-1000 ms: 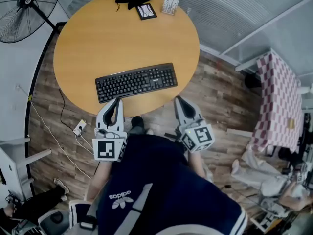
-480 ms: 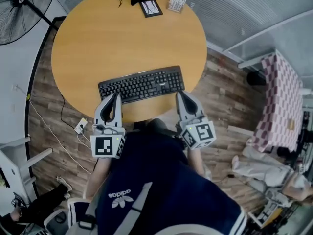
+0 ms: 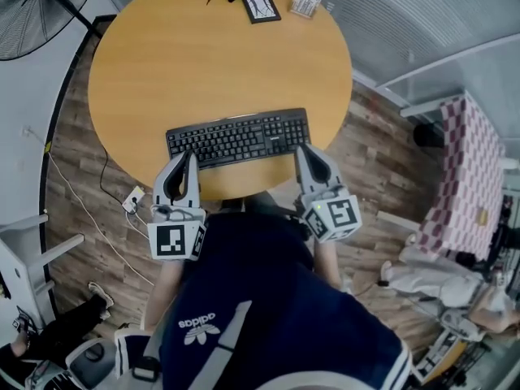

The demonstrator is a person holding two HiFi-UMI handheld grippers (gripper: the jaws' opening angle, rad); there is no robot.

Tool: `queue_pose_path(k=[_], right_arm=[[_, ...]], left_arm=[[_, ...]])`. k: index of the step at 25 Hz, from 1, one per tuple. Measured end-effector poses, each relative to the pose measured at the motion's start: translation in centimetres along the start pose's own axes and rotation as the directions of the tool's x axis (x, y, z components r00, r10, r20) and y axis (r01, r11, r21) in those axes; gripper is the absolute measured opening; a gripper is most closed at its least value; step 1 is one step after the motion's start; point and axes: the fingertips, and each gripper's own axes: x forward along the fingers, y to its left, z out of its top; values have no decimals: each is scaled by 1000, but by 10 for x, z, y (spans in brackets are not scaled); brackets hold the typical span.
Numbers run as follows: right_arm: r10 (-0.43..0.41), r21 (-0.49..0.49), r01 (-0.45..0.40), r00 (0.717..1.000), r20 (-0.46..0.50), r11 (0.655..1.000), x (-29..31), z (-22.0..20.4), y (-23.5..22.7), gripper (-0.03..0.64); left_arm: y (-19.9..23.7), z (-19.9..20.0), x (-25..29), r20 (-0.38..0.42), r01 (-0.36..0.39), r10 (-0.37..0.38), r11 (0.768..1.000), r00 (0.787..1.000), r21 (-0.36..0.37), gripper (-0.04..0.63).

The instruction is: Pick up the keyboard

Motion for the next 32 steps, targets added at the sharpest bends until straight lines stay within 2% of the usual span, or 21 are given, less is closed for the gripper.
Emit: queue_pose_path(k=[9, 22, 32], right_arm=[[51, -36, -51, 999, -8, 998, 16, 17, -18, 6], [88, -38, -88, 996, -20, 995, 33, 20, -37, 6], [122, -44, -123, 992, -21, 991, 43, 22, -34, 6]], left_arm=[[7, 4, 13, -13, -90, 90, 995, 996, -32, 9], [5, 8, 28, -8, -131, 131, 991, 991, -30, 9], [23, 3, 29, -20, -162, 161, 986, 987, -35, 9]])
